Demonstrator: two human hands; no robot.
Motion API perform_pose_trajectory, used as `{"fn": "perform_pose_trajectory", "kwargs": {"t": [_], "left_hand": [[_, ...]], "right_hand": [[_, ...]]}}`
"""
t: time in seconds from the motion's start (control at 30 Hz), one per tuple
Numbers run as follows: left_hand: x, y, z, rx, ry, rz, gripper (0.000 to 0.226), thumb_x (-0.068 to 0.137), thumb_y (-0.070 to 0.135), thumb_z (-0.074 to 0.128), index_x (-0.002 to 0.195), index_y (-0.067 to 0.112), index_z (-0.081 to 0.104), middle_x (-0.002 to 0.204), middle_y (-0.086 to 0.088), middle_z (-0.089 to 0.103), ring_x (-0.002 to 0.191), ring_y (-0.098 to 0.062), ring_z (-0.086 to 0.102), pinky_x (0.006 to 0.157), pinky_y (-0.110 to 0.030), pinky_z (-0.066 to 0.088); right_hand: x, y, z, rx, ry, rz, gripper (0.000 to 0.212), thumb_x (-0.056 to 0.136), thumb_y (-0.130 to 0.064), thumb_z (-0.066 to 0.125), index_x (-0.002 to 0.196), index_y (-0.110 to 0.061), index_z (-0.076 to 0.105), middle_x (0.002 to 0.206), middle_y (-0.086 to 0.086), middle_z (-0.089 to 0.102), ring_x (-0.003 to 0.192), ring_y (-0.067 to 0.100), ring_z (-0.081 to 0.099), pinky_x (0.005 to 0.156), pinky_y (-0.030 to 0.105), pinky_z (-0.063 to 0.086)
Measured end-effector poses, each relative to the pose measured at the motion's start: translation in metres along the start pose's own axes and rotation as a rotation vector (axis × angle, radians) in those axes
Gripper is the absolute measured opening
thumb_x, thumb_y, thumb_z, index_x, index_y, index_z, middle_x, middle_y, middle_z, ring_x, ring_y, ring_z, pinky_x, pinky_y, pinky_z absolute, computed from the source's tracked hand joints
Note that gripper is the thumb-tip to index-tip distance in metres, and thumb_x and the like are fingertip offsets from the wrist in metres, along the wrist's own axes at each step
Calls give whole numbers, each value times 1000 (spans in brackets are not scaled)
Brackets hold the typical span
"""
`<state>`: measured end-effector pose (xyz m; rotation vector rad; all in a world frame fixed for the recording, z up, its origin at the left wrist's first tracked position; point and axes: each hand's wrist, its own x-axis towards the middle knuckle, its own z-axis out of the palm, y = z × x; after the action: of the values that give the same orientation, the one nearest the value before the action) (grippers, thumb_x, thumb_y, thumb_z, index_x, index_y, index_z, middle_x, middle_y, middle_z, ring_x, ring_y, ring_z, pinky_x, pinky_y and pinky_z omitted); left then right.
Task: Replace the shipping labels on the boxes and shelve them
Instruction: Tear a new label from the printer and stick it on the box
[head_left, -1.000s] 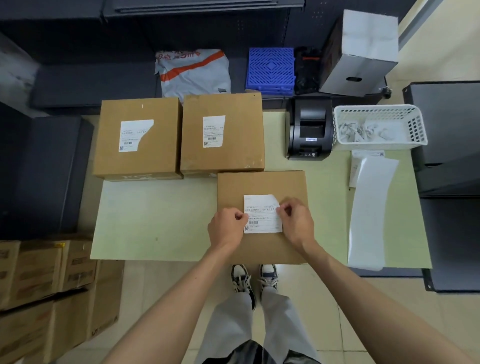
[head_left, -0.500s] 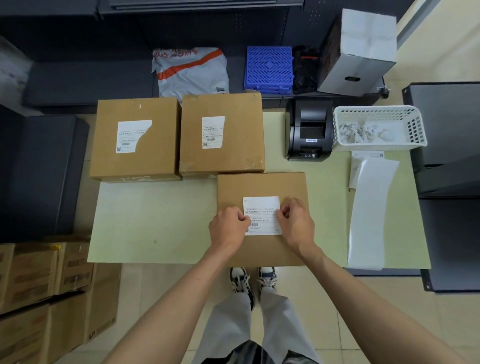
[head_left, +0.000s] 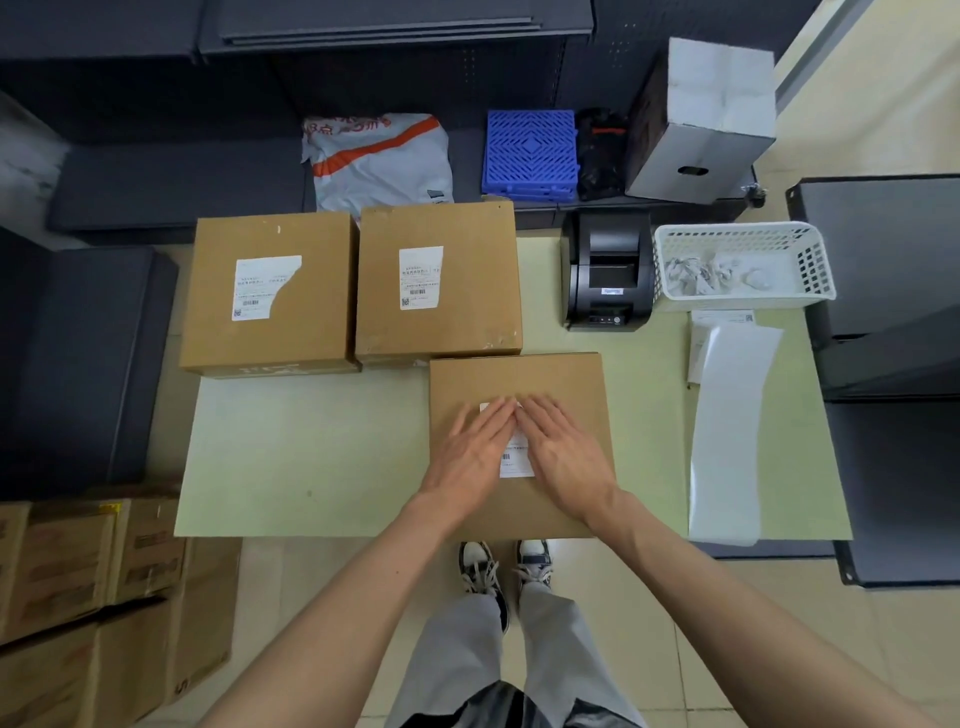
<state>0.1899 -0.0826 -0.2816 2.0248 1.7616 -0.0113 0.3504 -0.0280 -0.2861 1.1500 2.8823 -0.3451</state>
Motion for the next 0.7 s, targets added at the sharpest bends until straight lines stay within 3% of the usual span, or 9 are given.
{"fn": "perform_pose_trajectory", "kwargs": {"t": [0.17, 0.27, 0.37, 0.53, 0.7], "left_hand": [[-1, -5, -2, 70, -92, -41, 75, 98, 3, 42, 161, 14, 4, 169, 0, -4, 155, -11, -6, 126, -46, -3], [-5, -14, -1, 124, -89, -52, 70, 101, 11, 41, 161, 13, 4, 169, -1, -3, 155, -12, -5, 126, -45, -5], [-13, -19, -3, 172, -106, -82, 65, 104, 17, 34, 161, 11, 3, 169, -2, -4, 155, -14, -5, 126, -47, -2], [-16, -16, 2, 198, -133, -119, 63, 105, 18, 25, 160, 13, -7, 168, -1, -14, 154, -17, -15, 124, -54, -2], [-18, -18, -2, 223, -162, -116, 65, 106, 20, 27, 160, 13, -8, 167, 1, -17, 154, -16, -17, 124, -56, 0]], "right_hand": [[-6, 14, 4, -59, -83, -2, 53, 86, -6, 65, 136, 2, 52, 144, 19, 49, 133, 30, 48, 115, 41, 24], [-11, 26, 1, -77, -92, 6, 46, 94, -8, 44, 137, 3, 50, 146, 18, 46, 135, 30, 46, 117, 42, 28], [-16, 33, -1, -116, -120, 23, 53, 93, -14, 28, 137, 2, 51, 146, 17, 47, 135, 30, 47, 115, 44, 34], [-22, 29, 3, -139, -155, 59, 52, 98, -17, 35, 147, 0, 36, 156, 15, 31, 144, 31, 31, 118, 48, 25], [-23, 26, 3, -171, -157, 81, 55, 94, -20, 35, 145, 1, 40, 154, 16, 37, 142, 32, 35, 113, 46, 18]]}}
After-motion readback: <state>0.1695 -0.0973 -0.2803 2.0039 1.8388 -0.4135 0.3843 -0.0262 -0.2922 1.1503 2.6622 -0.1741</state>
